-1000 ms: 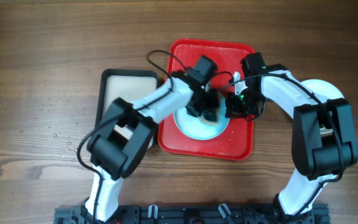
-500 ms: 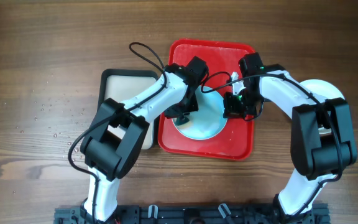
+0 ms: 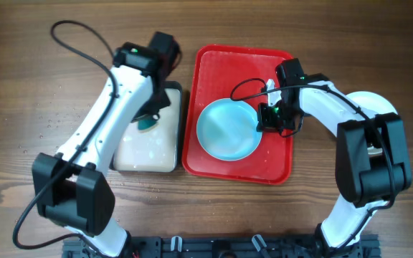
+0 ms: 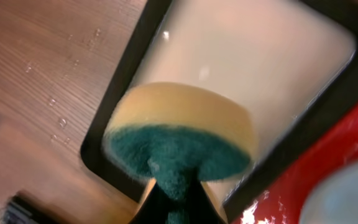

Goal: Clean dirty plates on tray and stack at the side

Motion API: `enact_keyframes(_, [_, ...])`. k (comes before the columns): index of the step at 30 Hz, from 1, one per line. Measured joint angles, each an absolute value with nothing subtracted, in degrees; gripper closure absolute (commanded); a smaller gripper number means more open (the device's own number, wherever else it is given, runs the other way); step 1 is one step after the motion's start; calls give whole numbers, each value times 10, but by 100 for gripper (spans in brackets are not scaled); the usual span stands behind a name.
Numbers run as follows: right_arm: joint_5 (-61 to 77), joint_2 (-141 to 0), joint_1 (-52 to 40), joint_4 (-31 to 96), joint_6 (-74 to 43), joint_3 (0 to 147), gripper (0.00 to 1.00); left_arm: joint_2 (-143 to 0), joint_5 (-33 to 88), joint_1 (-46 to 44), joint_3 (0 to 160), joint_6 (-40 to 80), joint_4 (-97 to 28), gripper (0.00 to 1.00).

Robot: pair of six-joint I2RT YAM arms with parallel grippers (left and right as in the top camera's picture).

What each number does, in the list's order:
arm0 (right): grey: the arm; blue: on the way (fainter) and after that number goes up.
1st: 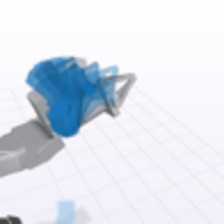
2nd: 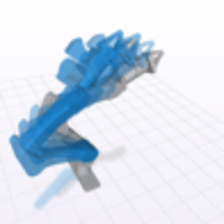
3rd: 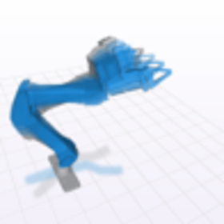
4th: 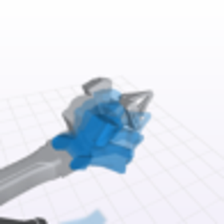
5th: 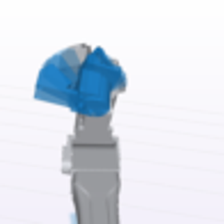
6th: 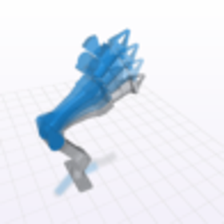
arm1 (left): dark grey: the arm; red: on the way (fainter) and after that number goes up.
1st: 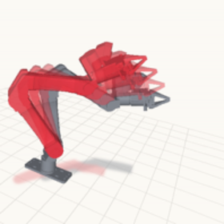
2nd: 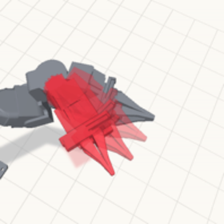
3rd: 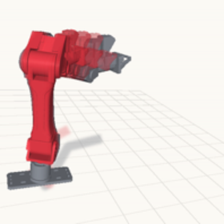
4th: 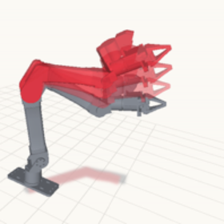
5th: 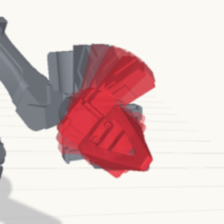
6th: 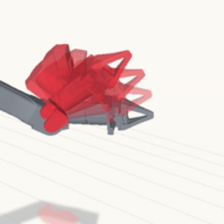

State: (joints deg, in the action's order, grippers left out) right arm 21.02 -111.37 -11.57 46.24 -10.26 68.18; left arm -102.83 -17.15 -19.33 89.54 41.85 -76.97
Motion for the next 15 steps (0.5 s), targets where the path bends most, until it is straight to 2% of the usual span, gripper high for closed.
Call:
enact_keyframes(3, [132, -1056, -124, 502, -102, 684, 96, -1031, -135, -146, 805, 358, -646, 95])
enact_keyframes(5, [50, -961, -149, 504, -102, 686, 96, -1034, -93, -120, 759, 328, -606, 66])
enact_keyframes(6, [1, -900, -170, 504, -102, 692, 96, -1034, -69, -106, 745, 318, -596, 58])
enact_keyframes(7, [-76, -835, -205, 501, -102, 703, 96, -1034, -52, -95, 741, 306, -590, 57])
enact_keyframes(10, [-195, -802, -259, 499, -102, 705, 96, -1032, 11, -65, 741, 298, -578, 55])
enact_keyframes(12, [-286, -805, -305, 495, -102, 704, 96, -1024, 41, -53, 741, 293, -578, 46])
enact_keyframes(14, [-372, -805, -356, 488, -102, 704, 96, -1006, 61, -51, 741, 284, -585, 28])
enact_keyframes(15, [-406, -805, -376, 488, -102, 704, 96, -997, 67, -51, 741, 279, -591, 9])
